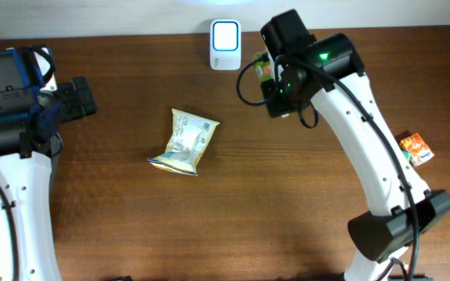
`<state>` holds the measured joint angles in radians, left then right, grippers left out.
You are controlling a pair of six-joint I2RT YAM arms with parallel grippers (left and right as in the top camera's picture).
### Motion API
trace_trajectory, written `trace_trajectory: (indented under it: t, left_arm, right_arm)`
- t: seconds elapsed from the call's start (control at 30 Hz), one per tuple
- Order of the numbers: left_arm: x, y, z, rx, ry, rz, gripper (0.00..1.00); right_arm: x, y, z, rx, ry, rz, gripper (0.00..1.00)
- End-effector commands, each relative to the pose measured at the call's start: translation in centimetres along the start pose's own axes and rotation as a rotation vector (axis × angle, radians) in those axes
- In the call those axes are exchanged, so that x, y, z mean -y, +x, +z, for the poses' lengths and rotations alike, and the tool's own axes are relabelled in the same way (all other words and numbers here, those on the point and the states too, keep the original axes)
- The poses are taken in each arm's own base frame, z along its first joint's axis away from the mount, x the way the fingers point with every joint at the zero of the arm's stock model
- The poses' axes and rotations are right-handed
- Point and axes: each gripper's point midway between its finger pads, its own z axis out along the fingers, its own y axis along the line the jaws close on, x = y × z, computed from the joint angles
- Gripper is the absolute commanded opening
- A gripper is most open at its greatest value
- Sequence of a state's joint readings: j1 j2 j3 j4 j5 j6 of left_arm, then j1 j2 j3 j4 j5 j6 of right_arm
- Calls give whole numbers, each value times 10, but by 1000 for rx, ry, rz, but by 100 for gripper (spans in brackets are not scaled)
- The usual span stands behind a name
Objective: Scan the item barcode
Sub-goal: 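Move the yellow-green bag right and release it near the tissue packs, then reach the right gripper to the white-and-yellow snack bag and grasp it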
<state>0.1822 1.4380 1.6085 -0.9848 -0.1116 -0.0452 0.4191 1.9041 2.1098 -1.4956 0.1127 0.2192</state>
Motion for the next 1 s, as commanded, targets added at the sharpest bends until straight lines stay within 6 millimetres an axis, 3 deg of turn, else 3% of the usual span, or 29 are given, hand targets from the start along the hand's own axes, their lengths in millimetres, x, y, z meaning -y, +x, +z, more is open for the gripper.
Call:
trace_trajectory:
  t: [0.0,0.1,0.2,0.3,0.4,0.43,0.47,0.5,0.57,0.63,0.67,0.77,0.87,0.93,0.97]
  left_arm:
    - [-1,-4,-4,16,0,1,99]
    - [-1,-4,-4,16,1,1,99]
    - [-1,-4,-4,16,1,1,99]
    - [-1,-4,-4,16,1,1,99]
    - [-1,-4,-4,16,0,1,99]
    - [-1,-4,-4,16,0,1,99]
    - [-1,-4,-4,16,0,1,99]
    - [-1,-4,-4,16,1,1,99]
    - [-1,-4,-4,16,1,1,99]
    - [-1,-4,-4,16,0,1,99]
    - [-1,-4,-4,16,1,1,99]
    - [-1,-4,-4,16,1,1,99]
    - [-1,-4,-4,16,1,1,99]
    - [-1,-4,-4,16,1,1,99]
    - [-1,-4,-4,16,1,1,99]
  right_arm:
    - [25,18,46,-98,56,314,4]
    - [78,49,113,-180,129,606,4]
    - [143,72,156,-173,171,831,4]
    - [186,105,180,-188,208,998,4]
    - [210,125,187,-210,204,1096,5]
    - [213,126,187,-213,197,1087,35]
    - [208,123,186,-219,154,1006,75]
    - [205,120,184,-224,126,962,84]
    - [205,113,164,-242,119,919,87]
    - [198,91,126,-217,79,823,90]
    - [192,86,117,-211,66,789,92]
    - [103,51,106,-191,-252,551,93]
    - [-31,32,109,-142,-468,275,95]
    - [-85,31,113,-118,-500,182,95]
    - [-131,32,121,-118,-536,173,95]
